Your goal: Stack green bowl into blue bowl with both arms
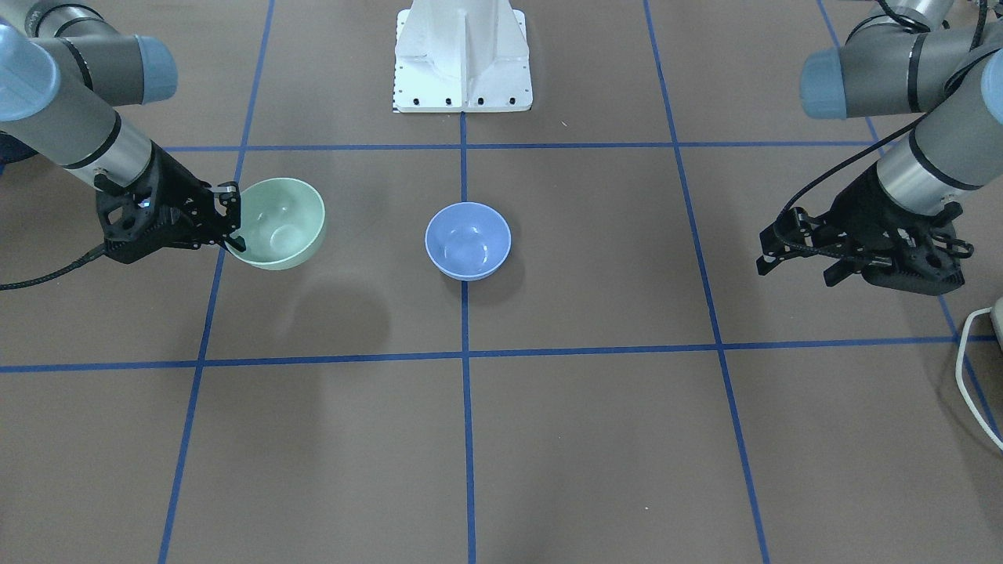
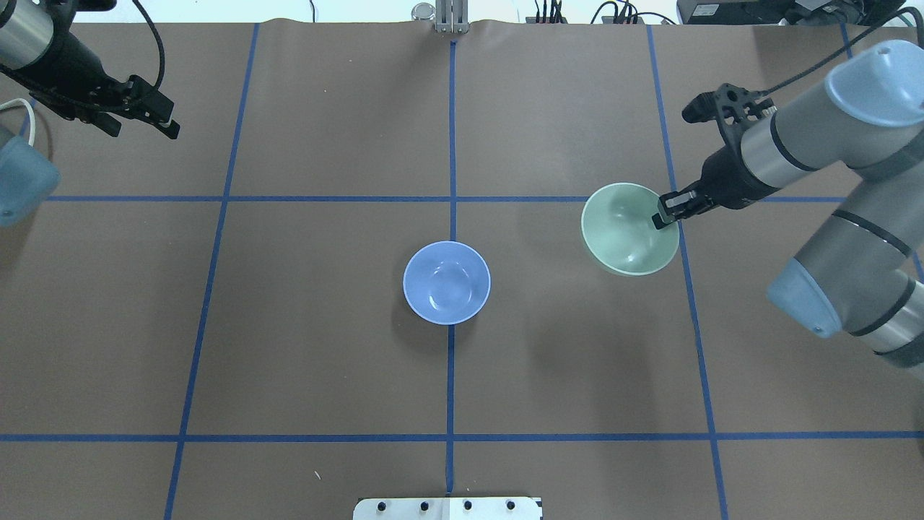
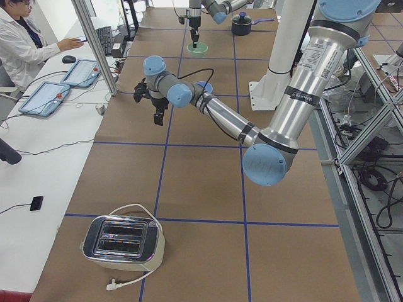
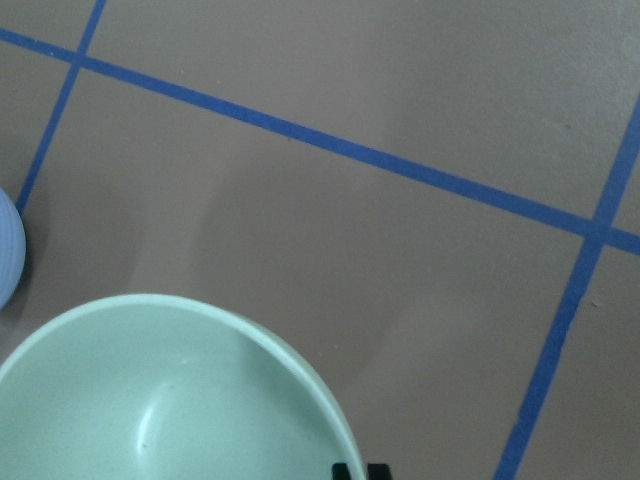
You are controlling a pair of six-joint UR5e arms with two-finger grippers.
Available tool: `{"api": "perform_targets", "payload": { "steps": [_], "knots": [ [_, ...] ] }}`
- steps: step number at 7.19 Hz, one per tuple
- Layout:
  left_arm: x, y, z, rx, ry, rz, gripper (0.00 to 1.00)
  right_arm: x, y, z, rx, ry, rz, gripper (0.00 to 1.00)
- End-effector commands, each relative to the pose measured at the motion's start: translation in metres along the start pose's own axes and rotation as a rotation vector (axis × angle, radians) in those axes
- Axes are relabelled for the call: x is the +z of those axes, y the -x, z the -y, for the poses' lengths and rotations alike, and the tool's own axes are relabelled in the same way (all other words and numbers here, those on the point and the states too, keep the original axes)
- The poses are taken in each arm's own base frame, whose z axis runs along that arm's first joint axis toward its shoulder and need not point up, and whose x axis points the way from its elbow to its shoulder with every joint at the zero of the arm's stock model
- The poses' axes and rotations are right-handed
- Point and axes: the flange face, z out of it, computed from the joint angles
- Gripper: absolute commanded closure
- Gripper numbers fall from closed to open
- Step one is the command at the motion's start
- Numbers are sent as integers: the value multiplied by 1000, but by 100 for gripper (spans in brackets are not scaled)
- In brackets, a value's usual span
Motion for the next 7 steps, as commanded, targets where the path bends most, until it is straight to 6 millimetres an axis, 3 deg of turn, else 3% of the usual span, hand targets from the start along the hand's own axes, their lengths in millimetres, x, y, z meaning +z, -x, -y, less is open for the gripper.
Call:
{"api": "perform_targets", "payload": {
  "steps": [1, 2, 4, 5, 7],
  "knots": [
    [-2, 8, -1, 22, -3, 0, 1, -1, 62, 25, 59, 1, 8, 85],
    [2, 16, -5, 11, 5, 8, 1, 7, 92, 25, 75, -5, 21, 85],
    [-9, 68, -14, 22, -6, 35, 2, 33, 157, 18, 102, -35, 20, 85],
    [-13, 106, -19, 71, 1, 57, 2, 45, 172, 15, 115, -37, 12, 85],
    [-12, 143, -16, 115, 13, 79, 2, 70, 197, 10, 125, -57, -16, 85]
  ]
}}
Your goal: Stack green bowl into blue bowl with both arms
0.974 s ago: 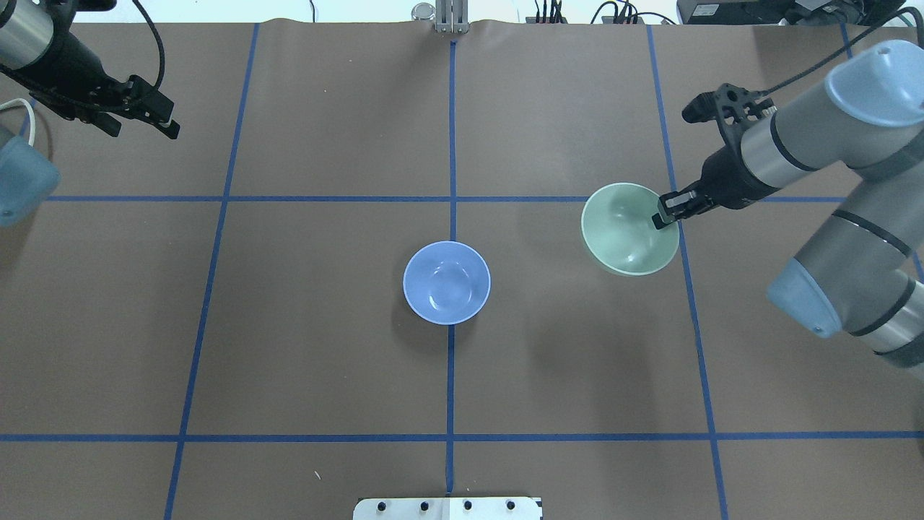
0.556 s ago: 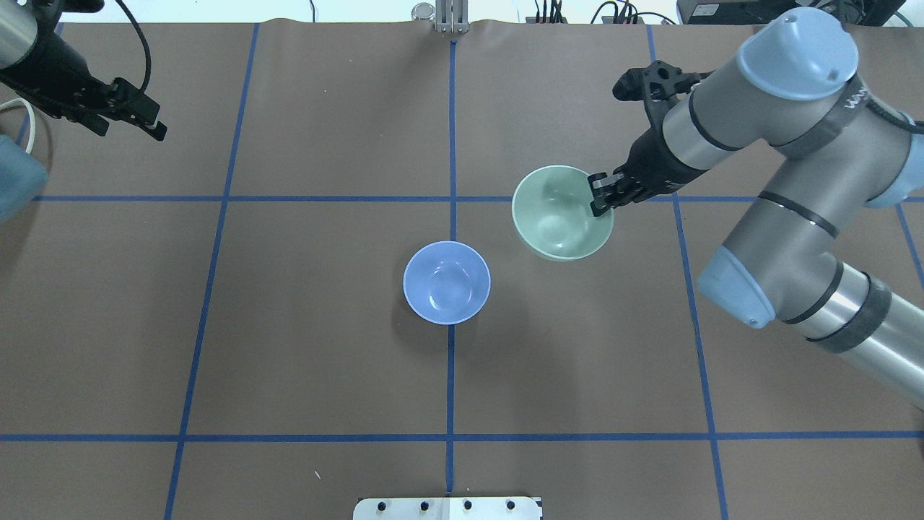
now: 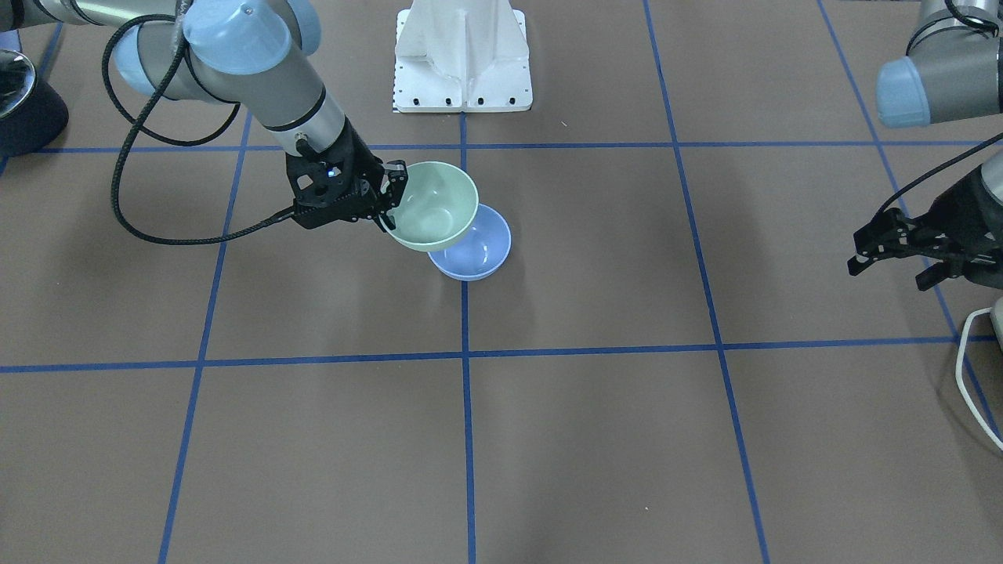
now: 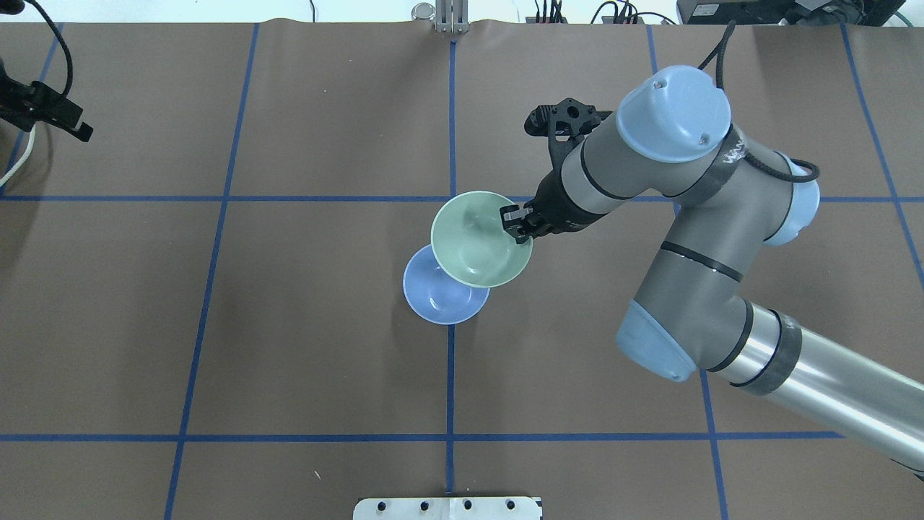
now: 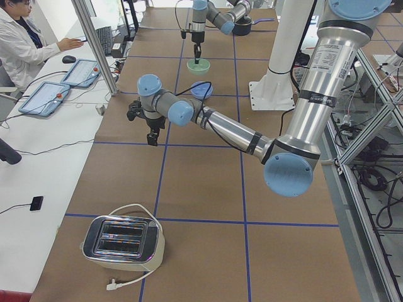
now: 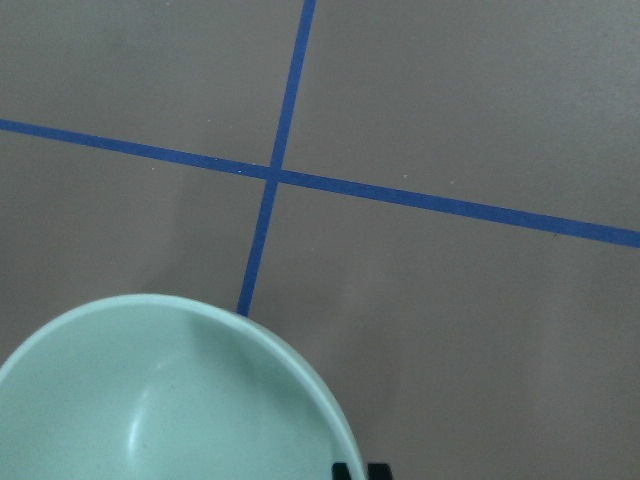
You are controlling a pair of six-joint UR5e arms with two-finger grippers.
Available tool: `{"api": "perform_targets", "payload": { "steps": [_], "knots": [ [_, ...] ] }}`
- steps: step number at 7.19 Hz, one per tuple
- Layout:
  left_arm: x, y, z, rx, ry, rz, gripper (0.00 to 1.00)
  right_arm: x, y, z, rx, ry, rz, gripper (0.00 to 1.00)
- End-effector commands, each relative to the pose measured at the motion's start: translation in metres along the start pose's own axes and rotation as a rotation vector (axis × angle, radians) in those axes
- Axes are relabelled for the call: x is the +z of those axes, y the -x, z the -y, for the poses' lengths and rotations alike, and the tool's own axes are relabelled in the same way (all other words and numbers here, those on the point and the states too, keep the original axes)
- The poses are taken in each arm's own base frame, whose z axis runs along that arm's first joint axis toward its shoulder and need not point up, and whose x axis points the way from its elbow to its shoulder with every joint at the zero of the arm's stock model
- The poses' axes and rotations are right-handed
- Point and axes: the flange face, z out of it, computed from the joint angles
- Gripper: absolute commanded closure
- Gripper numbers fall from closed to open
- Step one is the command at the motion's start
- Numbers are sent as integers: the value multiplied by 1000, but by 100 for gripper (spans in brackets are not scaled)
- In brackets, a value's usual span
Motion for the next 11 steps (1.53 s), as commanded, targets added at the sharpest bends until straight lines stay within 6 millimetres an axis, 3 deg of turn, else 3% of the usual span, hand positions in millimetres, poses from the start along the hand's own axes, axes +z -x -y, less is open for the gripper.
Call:
{"api": "perform_targets", "payload": {
  "steps": [1, 2, 4, 7, 11],
  "knots": [
    [-1, 40, -3, 46, 6, 22, 2, 33, 17, -5, 11, 3, -38, 84],
    [1, 48, -8, 51, 11, 26, 2, 52, 15, -9, 10, 3, -70, 84],
    [3, 51, -11, 49, 17, 25, 2, 65, 25, -5, 9, 8, -84, 84],
    [3, 52, -11, 46, 18, 27, 2, 76, 38, -12, -4, 25, -79, 84],
    [5, 54, -13, 43, 21, 28, 2, 84, 38, -19, -12, 14, -94, 84]
  ]
}}
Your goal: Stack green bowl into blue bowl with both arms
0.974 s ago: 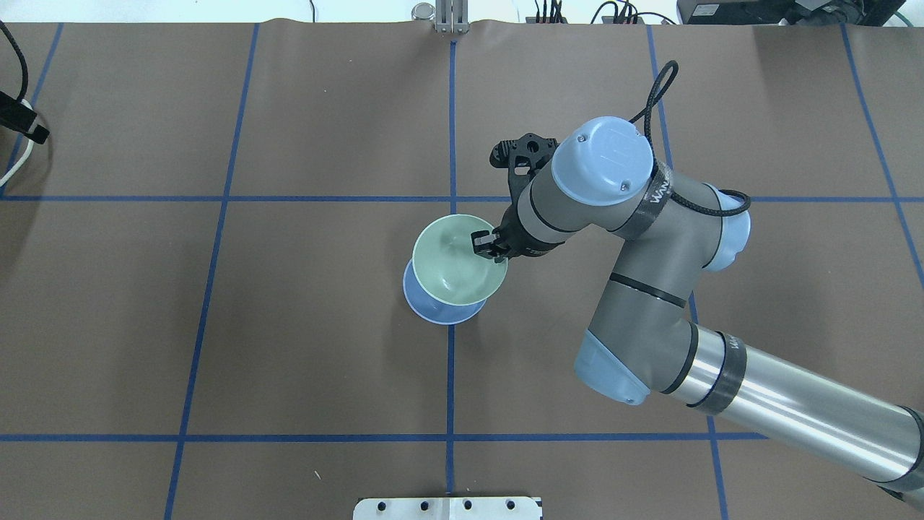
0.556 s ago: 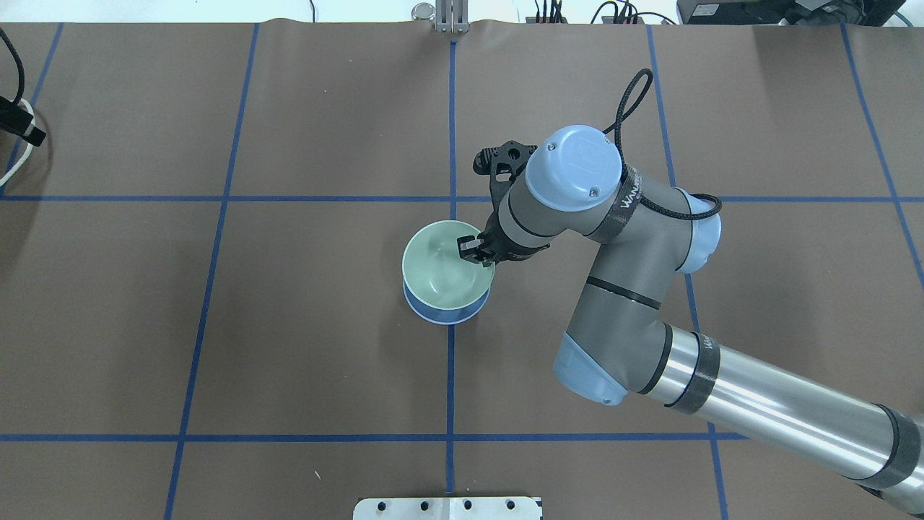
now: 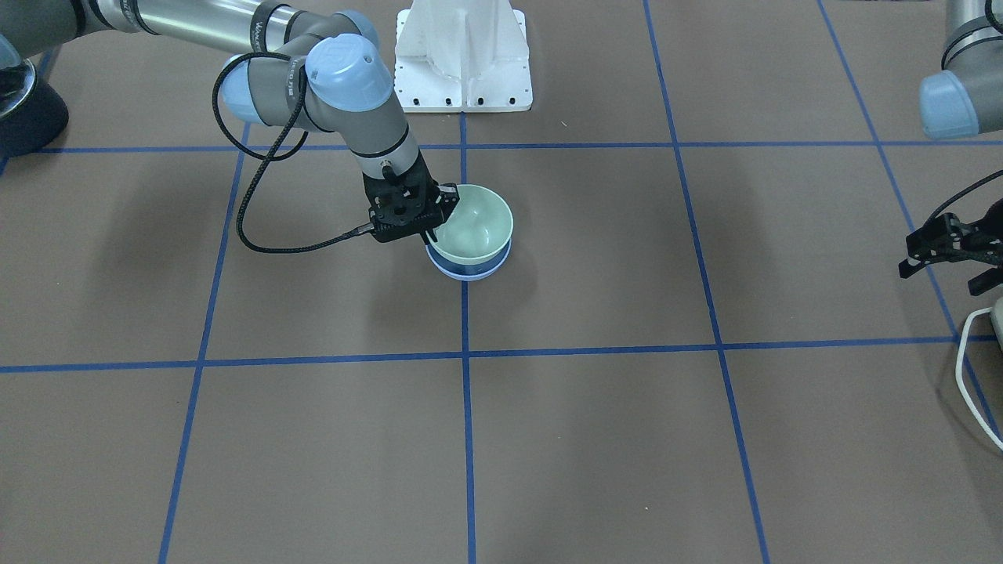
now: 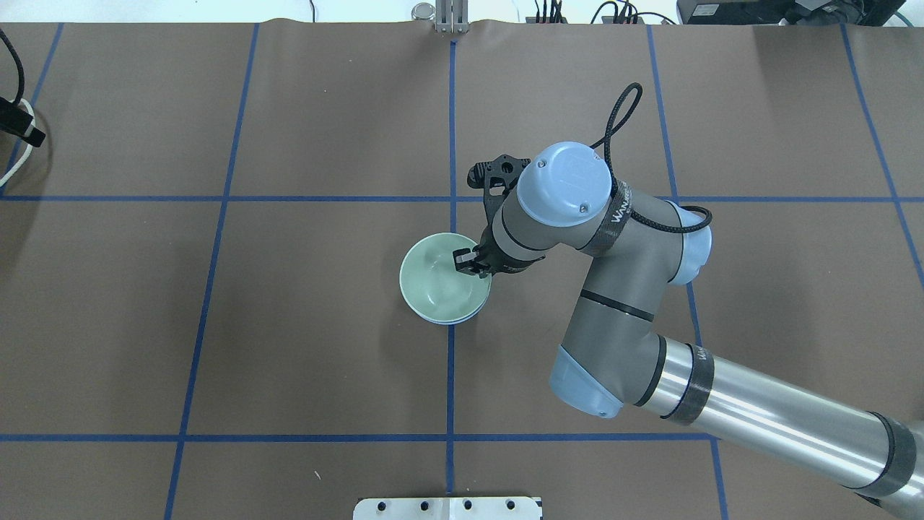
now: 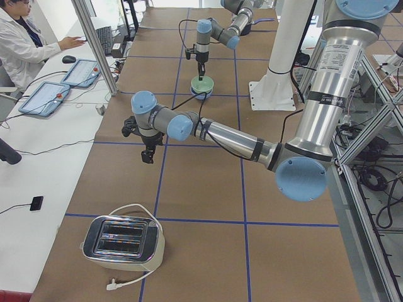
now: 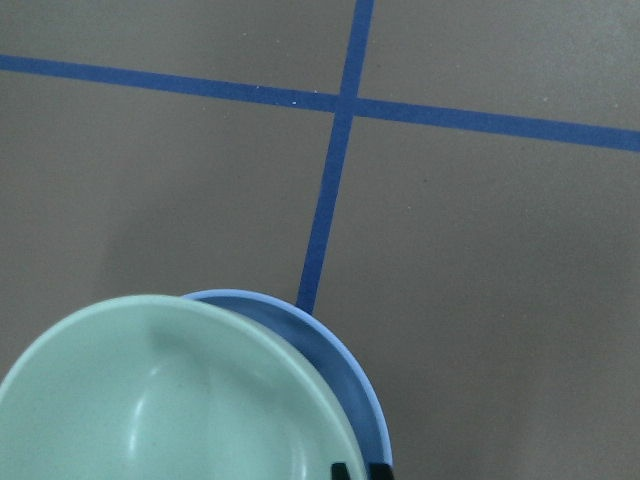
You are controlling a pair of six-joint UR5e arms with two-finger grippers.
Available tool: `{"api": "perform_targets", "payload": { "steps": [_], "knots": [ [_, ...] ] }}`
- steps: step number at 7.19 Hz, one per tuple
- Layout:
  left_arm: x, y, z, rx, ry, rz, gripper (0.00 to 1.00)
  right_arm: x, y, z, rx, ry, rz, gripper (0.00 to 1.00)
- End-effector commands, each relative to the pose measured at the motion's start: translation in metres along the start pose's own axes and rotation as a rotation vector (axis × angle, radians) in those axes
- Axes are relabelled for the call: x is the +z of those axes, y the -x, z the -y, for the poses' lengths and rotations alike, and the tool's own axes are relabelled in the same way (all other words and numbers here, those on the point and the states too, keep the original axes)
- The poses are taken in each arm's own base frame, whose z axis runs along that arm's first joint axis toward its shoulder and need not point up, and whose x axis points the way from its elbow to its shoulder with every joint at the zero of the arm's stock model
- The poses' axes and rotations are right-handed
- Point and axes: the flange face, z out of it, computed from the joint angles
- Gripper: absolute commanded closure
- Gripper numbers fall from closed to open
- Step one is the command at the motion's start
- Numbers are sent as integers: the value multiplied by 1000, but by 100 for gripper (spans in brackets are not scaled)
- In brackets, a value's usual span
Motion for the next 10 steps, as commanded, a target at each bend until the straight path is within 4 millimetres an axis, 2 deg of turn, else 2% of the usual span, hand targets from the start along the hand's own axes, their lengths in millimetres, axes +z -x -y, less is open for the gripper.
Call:
{"api": "perform_targets", "payload": {
  "steps": [1, 4, 5, 6, 7, 8, 9, 10],
  "knots": [
    [1, 1, -1, -3, 2, -1, 2, 1, 1, -1, -4, -8, -3, 84],
    [0, 1, -1, -3, 0, 0, 2, 1, 1, 0, -5, -9, -1, 83],
    [1, 1, -1, -2, 1, -1, 2, 2, -1, -1, -16, -6, -3, 70],
    [1, 1, -1, -2, 1, 1, 2, 3, -2, -2, -23, -5, -4, 21],
    [1, 1, -1, -2, 1, 1, 3, 3, -2, -2, -23, -7, -5, 0],
    [1, 1, -1, -2, 1, 1, 2, 2, -3, -1, -23, -9, -3, 0],
    [-2, 2, 0, -2, -5, 1, 2, -7, -7, 8, -23, -38, 16, 0],
    [-11, 5, 3, -7, -19, 3, 2, -17, -18, 17, -35, -89, 68, 0]
  ]
}}
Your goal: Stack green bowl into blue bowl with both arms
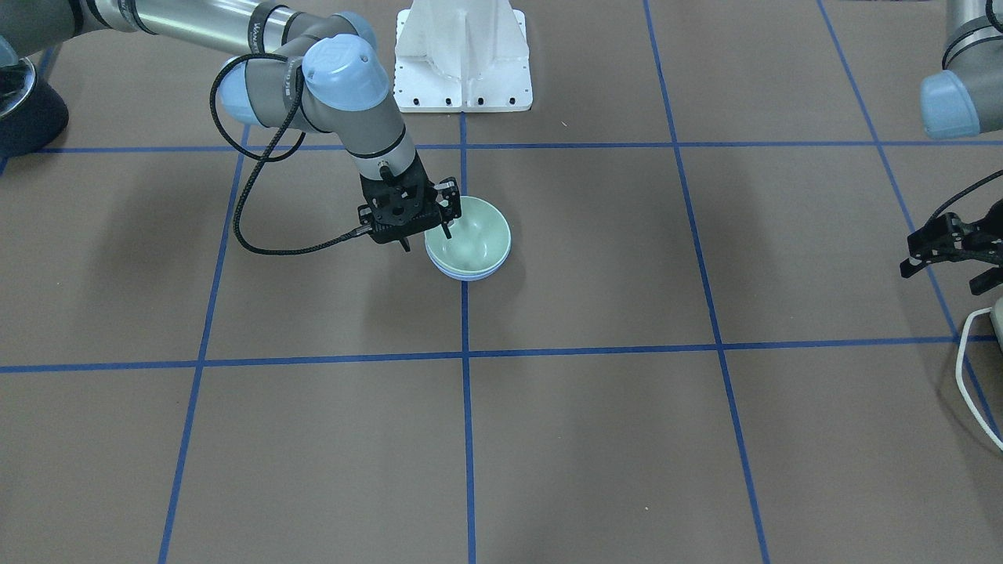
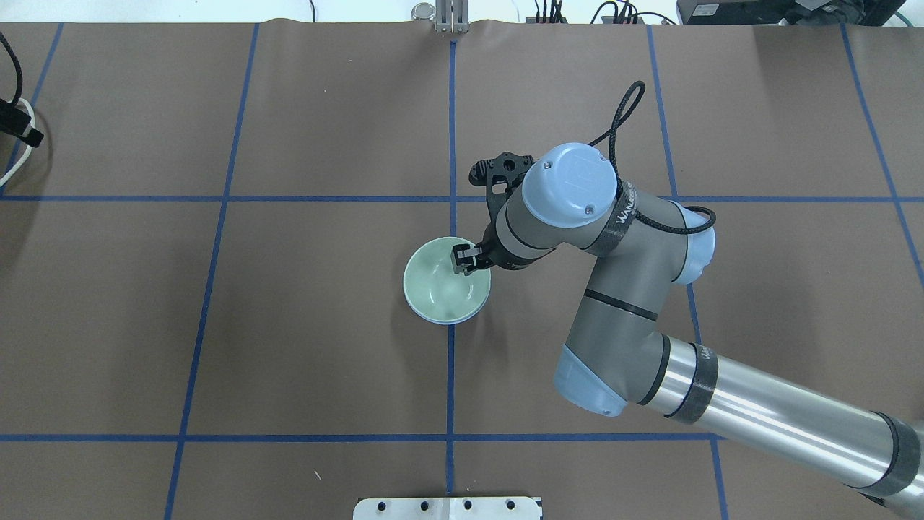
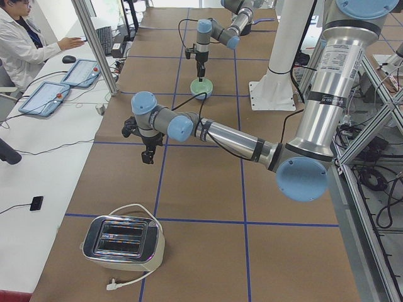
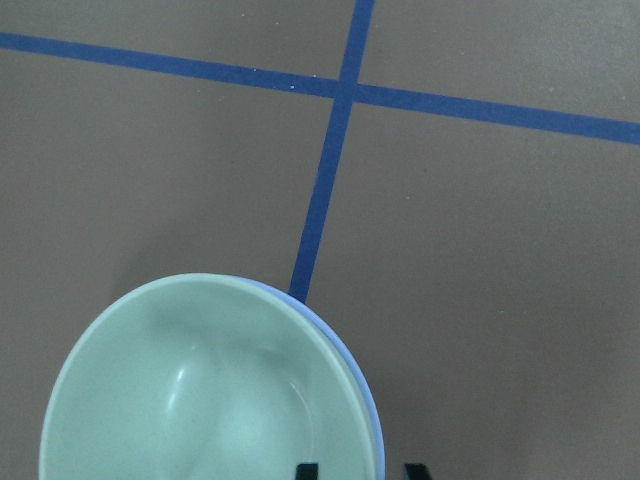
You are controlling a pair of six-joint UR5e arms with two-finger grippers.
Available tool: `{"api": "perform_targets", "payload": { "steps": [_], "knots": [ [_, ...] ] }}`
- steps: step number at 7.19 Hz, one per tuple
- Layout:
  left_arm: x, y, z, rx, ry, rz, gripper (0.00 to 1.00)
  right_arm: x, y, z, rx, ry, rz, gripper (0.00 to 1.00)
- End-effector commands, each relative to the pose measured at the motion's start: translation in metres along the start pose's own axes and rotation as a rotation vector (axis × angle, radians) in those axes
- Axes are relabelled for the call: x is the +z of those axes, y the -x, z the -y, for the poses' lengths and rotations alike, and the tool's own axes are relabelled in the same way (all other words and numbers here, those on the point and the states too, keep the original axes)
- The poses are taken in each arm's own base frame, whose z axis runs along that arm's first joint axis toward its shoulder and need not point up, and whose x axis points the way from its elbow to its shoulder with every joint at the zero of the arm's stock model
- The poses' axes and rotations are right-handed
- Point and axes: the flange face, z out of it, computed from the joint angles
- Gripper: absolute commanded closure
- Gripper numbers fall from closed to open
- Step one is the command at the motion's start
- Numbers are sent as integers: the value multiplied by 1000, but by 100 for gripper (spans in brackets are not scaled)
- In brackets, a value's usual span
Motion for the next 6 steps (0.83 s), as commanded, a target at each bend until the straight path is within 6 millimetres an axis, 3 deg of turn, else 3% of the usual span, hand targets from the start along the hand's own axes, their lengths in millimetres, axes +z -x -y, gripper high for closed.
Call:
{"api": "perform_targets", "payload": {
  "steps": [1, 4, 6],
  "knots": [
    [-10, 1, 5, -2, -18, 1, 3, -15, -29, 12, -24, -102, 101, 0],
    [-43, 32, 2, -63, -57, -12, 2, -39, -72, 30, -19, -198, 160, 0],
    [-64, 70, -7, -71, -87, 13, 1, -67, -144, 60, 64, -235, 89, 0]
  ]
}}
